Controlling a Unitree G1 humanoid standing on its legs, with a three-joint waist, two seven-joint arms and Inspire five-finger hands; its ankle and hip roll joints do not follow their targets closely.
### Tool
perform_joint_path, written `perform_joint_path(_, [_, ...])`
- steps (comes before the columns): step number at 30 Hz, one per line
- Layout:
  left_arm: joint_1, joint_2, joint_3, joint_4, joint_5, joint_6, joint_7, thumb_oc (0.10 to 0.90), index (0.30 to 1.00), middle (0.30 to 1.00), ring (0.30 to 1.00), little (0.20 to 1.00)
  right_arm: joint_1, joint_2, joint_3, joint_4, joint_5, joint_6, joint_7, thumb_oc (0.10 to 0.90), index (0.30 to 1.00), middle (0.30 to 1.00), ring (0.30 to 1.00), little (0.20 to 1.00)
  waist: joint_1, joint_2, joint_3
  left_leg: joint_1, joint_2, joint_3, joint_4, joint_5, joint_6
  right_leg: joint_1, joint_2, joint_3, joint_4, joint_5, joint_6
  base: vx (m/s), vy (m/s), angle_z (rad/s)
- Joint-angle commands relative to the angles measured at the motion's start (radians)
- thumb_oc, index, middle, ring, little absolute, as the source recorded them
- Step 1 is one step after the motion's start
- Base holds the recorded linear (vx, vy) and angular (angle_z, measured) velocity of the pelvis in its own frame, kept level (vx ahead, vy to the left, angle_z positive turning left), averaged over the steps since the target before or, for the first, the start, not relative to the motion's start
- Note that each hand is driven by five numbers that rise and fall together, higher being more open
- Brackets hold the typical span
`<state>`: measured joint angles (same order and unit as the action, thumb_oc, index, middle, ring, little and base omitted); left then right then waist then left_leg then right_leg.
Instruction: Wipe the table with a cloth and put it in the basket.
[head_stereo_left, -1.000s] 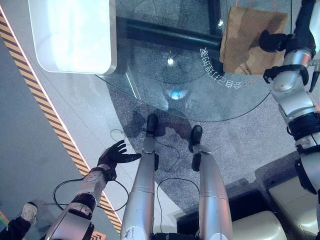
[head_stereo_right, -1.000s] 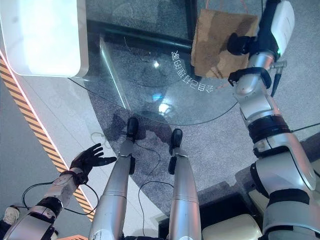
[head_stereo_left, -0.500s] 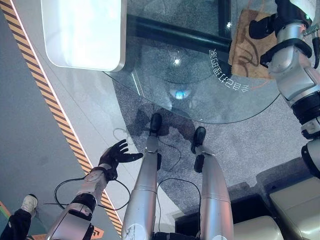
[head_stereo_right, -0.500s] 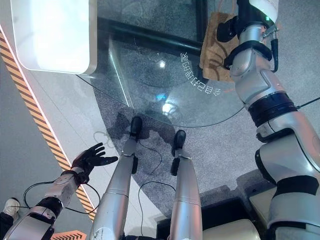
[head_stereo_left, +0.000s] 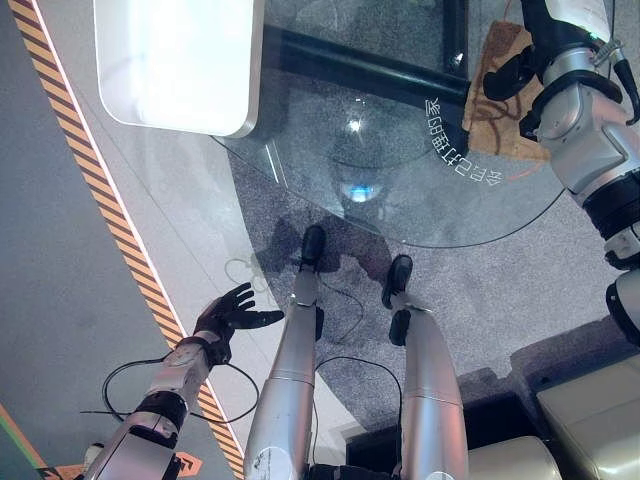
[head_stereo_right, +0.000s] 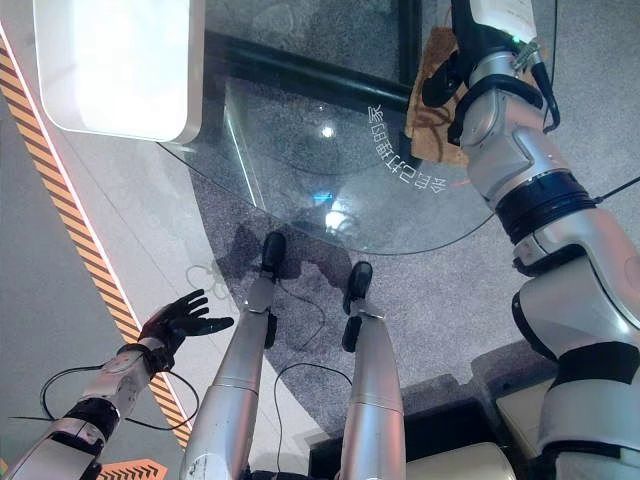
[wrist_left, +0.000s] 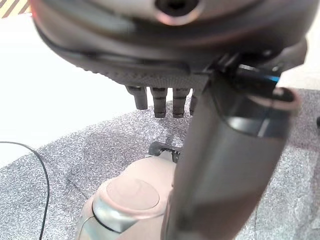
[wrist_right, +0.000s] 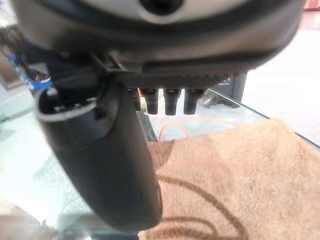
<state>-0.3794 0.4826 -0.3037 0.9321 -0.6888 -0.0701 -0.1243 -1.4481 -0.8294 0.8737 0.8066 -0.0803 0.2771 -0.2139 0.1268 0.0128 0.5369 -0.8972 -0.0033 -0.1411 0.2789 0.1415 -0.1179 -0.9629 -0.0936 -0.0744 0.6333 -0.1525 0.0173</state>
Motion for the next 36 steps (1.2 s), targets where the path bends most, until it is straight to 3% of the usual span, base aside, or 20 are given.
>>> perform_joint_path(1, [0.083, 0.021, -0.002, 0.008, 0.024, 0.003, -0.002, 0.800, 0.900, 0.900, 0.900, 0.900, -0.121, -0.122, 0.042, -0.043, -0.062, -0.011, -0.018, 0.800, 0.900, 0.900, 0.900, 0.900, -0.010, 0.024, -0.017, 0.023, -0.064, 0.091, 0.145, -0.165, 0.084, 0.098, 0.054, -0.089, -0.183, 0.075, -0.013, 0.07, -0.029, 0.02])
perform_joint_path(6, [0.085, 0.020, -0.006, 0.007, 0.029, 0.004, -0.007, 0.800, 0.900, 0.900, 0.900, 0.900, -0.126, -0.113, 0.050, -0.039, -0.100, -0.007, -0.002, 0.800, 0.900, 0.900, 0.900, 0.900, -0.007, 0.026, -0.017, 0.021, -0.065, 0.090, 0.147, -0.164, 0.085, 0.095, 0.052, -0.090, -0.184, 0.078, -0.011, 0.00, 0.000, 0.00])
perform_joint_path(19, [0.078, 0.039, -0.008, -0.011, 0.025, 0.014, -0.004, 0.800, 0.900, 0.900, 0.900, 0.900, -0.189, -0.137, 0.168, -0.038, -0.370, 0.026, 0.055, 0.800, 0.900, 0.900, 0.900, 0.900, -0.003, 0.028, -0.017, 0.008, -0.074, 0.088, 0.163, -0.168, 0.092, 0.080, 0.049, -0.090, -0.168, 0.077, -0.011, 0.00, 0.000, 0.00])
perform_joint_path(27, [0.061, 0.052, -0.010, -0.002, 0.034, 0.025, -0.012, 0.800, 0.900, 0.900, 0.900, 0.900, -0.208, -0.148, 0.195, -0.055, -0.368, 0.047, 0.041, 0.800, 0.900, 0.900, 0.900, 0.900, -0.004, 0.021, -0.017, -0.059, -0.079, 0.085, 0.255, -0.209, 0.097, 0.022, 0.048, -0.092, -0.087, 0.053, -0.025, 0.00, -0.002, 0.02])
perform_joint_path(36, [0.054, 0.052, -0.016, -0.003, 0.032, 0.027, -0.007, 0.800, 0.900, 0.900, 0.900, 0.900, -0.196, -0.150, 0.196, -0.063, -0.397, 0.049, 0.057, 0.800, 0.900, 0.900, 0.900, 0.900, -0.010, 0.024, -0.017, -0.080, -0.078, 0.090, 0.279, -0.215, 0.099, -0.003, 0.050, -0.086, -0.059, 0.053, -0.024, 0.00, 0.000, 0.00])
